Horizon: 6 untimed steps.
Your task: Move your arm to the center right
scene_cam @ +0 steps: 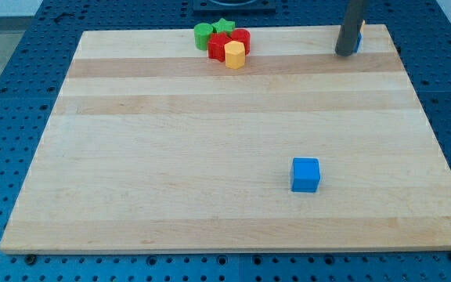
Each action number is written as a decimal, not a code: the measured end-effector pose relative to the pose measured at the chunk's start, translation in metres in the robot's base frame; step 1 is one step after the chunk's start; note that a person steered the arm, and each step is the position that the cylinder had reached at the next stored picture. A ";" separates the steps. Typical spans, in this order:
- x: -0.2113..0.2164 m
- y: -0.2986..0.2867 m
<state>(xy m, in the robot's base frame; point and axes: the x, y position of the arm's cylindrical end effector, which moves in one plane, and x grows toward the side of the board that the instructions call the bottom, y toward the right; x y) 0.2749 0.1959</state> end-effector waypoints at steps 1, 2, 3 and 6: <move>0.024 -0.001; 0.043 0.026; 0.070 0.047; 0.192 0.075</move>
